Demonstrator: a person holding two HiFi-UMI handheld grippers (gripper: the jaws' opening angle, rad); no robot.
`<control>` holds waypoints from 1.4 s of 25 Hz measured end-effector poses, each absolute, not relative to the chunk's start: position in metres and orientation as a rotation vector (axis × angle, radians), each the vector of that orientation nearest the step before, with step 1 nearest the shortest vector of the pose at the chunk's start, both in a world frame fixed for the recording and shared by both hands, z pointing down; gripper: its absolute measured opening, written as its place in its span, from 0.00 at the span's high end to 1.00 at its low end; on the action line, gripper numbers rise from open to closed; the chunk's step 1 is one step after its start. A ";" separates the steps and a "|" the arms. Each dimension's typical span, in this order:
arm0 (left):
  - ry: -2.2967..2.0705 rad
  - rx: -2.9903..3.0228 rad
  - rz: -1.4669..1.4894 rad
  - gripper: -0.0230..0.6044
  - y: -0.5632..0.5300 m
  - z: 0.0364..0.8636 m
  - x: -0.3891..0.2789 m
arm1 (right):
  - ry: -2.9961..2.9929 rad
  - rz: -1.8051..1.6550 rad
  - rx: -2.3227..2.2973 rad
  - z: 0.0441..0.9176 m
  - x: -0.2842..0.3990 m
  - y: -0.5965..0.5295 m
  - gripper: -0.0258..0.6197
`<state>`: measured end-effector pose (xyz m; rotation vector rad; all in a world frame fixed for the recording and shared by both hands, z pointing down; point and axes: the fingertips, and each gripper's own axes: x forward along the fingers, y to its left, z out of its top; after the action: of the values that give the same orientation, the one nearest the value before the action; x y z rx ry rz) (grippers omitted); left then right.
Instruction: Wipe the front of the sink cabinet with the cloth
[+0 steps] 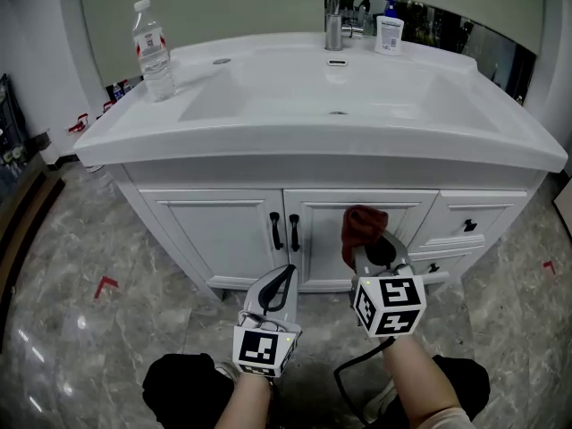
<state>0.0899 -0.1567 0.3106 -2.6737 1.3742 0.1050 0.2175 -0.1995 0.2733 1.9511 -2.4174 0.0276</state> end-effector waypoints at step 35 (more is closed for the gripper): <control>1.259 -2.748 0.052 0.96 -0.152 0.332 0.150 | -2.181 0.092 2.071 0.320 0.308 -0.212 0.84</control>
<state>0.1497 -0.1522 0.3321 -2.7479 1.2586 0.0523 0.3080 -0.2119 0.3205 2.0710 -2.1807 0.0923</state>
